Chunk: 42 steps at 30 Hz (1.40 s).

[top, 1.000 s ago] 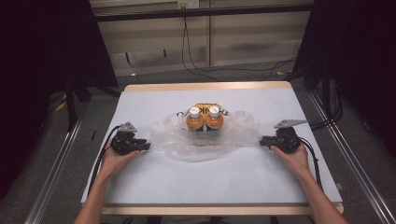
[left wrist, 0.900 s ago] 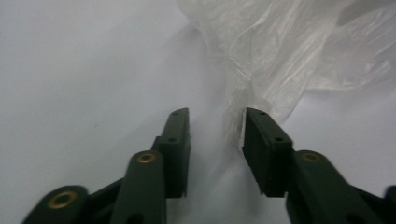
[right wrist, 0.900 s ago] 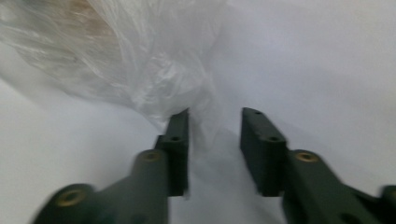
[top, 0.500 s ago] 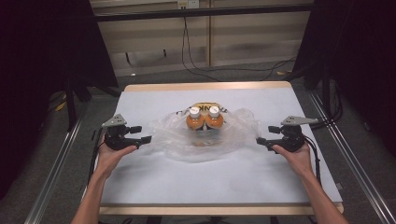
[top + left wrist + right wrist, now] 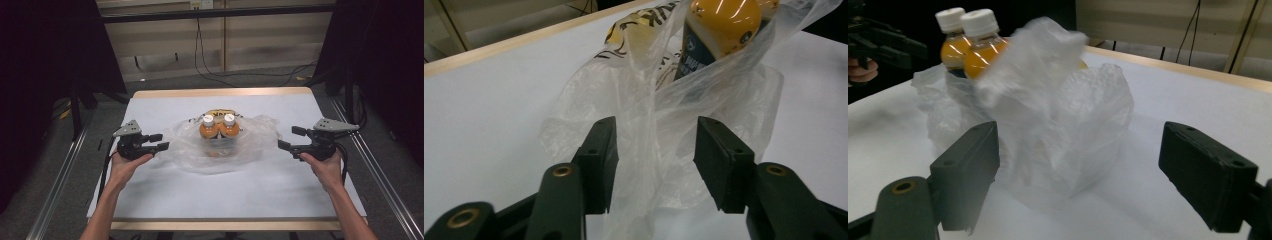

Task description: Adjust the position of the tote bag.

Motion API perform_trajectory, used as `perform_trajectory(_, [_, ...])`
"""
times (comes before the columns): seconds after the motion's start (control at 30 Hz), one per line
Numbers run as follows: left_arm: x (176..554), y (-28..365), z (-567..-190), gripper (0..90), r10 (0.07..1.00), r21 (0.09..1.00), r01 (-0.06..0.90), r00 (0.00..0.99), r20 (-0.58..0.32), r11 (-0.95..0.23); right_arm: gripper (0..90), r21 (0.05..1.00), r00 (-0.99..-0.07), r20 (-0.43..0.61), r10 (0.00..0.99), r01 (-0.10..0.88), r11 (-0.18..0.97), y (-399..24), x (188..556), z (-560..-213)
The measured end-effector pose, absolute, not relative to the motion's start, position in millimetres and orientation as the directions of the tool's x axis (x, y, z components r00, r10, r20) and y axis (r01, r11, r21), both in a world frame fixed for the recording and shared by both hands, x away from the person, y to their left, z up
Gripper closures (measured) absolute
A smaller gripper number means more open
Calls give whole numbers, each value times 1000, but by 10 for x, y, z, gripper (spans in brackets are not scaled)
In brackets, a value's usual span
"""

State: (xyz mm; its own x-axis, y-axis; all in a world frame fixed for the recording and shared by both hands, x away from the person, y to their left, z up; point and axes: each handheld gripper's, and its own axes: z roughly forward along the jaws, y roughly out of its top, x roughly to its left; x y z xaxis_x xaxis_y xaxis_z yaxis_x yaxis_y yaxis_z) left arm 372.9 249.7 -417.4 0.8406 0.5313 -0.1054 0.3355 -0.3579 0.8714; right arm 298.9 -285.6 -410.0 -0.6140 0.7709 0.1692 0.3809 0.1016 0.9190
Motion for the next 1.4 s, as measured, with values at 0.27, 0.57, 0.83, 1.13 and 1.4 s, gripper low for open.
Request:
perform_trajectory(0.27, [3717, 2358, -4117, 736, 494, 876, 304, 865, -89, -375, 351, 923, -621, 150, 769, 367, 117, -2822, 2940, -3998])
perform_trajectory(0.57, [3823, 2023, -4088, 809, 439, 867, 282, 895, -83, -411, 765, 911, -712, 99, 695, 345, 225, -2452, 3191, -3740])
perform_trajectory(0.83, [4009, 1749, -4075, 843, 426, 847, 274, 903, -62, -456, 900, 843, -780, 80, 621, 385, 375, -2022, 3502, -3786])
perform_trajectory(1.13, [4204, 1510, -4156, 896, 413, 800, 284, 909, -51, -528, 900, 779, -768, 103, 632, 458, 429, -1804, 3842, -4035])
perform_trajectory(1.4, [4270, 1381, -4257, 892, 407, 759, 289, 913, -35, -584, 900, 765, -758, 118, 641, 481, 428, -1753, 4069, -4052])
